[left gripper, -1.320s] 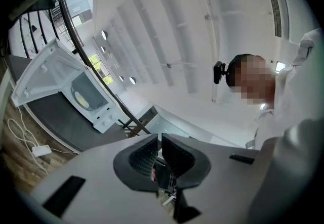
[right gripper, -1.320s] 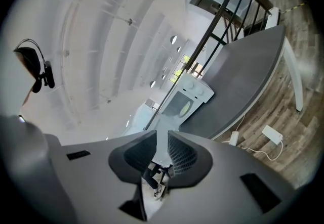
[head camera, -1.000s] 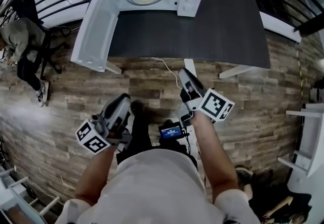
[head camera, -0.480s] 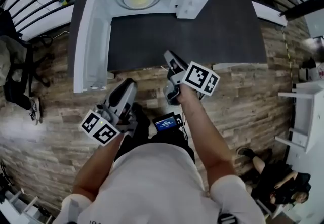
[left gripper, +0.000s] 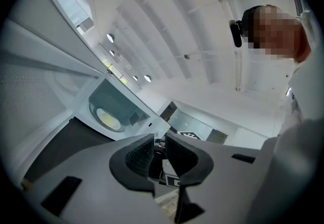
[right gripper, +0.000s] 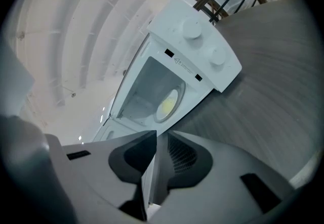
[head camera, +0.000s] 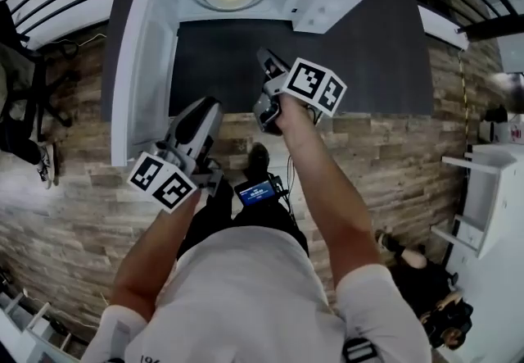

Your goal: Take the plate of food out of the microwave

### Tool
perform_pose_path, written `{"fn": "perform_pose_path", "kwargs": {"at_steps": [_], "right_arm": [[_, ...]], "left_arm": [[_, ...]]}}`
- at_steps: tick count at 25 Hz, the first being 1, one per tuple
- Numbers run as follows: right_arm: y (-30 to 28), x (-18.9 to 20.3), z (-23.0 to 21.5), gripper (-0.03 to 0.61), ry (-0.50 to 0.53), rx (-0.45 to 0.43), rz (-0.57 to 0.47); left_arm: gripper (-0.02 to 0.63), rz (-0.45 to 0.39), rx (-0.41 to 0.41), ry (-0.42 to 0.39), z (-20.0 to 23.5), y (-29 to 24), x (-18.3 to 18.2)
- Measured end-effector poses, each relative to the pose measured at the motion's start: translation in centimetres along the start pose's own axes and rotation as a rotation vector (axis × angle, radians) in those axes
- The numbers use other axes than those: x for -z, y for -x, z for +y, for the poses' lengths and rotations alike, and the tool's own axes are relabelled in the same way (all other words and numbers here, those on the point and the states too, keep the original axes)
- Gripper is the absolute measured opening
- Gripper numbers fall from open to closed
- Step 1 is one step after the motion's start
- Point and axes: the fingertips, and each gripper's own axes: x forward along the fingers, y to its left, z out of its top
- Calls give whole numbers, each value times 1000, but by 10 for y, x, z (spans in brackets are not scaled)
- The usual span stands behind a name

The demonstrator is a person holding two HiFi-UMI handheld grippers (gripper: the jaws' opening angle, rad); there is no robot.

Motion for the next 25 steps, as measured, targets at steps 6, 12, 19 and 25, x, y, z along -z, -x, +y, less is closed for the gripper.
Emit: {"fn": "perform_pose_path", "kwargs": {"at_steps": [6, 12, 19, 25], "right_arm": [[-56, -31, -12, 46, 27, 22, 58], [-99, -44, -19, 46, 34, 39, 102], [-128, -39, -22, 46, 23, 64, 108], [-152, -44, -30, 50, -29, 104, 104]], "left_arm": [[51, -16, -91, 10, 40, -51, 1], [51, -7, -175, 17, 81, -92, 4], [51, -5, -215, 26, 118, -104, -3], [51, 0, -231, 43, 140, -119, -8]]}}
